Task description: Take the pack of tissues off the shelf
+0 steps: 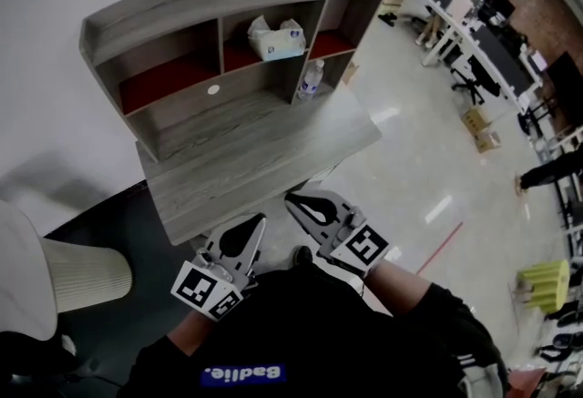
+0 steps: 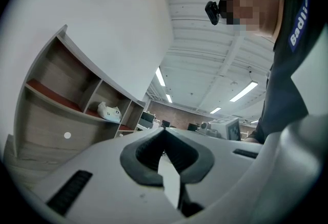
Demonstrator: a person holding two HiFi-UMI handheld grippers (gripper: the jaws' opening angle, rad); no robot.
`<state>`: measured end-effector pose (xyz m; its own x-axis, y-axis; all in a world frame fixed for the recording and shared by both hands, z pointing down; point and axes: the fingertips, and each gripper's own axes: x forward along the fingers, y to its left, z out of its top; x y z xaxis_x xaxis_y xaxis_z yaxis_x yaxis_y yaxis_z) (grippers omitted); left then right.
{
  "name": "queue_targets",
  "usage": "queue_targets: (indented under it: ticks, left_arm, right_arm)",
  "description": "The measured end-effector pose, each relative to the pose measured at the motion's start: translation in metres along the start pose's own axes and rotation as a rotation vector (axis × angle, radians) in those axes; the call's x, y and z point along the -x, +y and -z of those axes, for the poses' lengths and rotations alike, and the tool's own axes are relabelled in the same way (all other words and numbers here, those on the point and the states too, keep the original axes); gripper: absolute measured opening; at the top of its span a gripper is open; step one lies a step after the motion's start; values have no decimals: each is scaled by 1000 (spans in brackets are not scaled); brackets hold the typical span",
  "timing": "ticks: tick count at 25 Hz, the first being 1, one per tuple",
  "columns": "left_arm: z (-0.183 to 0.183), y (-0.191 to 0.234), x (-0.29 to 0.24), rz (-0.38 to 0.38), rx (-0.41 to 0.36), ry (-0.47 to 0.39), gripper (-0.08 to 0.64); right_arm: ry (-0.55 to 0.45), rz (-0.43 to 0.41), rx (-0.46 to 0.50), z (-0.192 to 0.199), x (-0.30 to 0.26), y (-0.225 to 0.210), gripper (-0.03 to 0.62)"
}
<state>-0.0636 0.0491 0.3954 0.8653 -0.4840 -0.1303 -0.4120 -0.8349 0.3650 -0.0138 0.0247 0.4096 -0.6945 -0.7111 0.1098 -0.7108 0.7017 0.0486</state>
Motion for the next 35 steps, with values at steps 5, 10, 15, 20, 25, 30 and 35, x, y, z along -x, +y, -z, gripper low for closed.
queue_targets:
  ticks: [5, 10, 15, 20, 25, 30, 35]
  left_arm:
    - [1, 15, -17, -18, -6, -2, -2]
    - [0, 28, -48, -59, -21, -5, -2]
    - [-7, 42, -84, -115, -39, -15, -2]
    - [-3, 56, -110, -180, -42, -17, -2]
    - [-3, 65, -128, -249, -52, -22, -2]
    - [-2, 67, -146, -300, -68, -39, -2]
    - [4, 71, -159, -329, -75, -42, -2]
  right_arm:
    - [-6, -2, 24, 1, -8, -25, 32]
    - [-7, -18, 40, 3, -12, -67, 32]
    - [8, -40, 50, 6, -18, -113, 32]
    - [9, -65, 49, 12, -27, -157, 32]
    - [20, -93, 74, 16, -34, -190, 32]
    - [21, -126, 124, 18, -37, -211, 32]
    - [24, -138, 159, 22, -41, -230, 32]
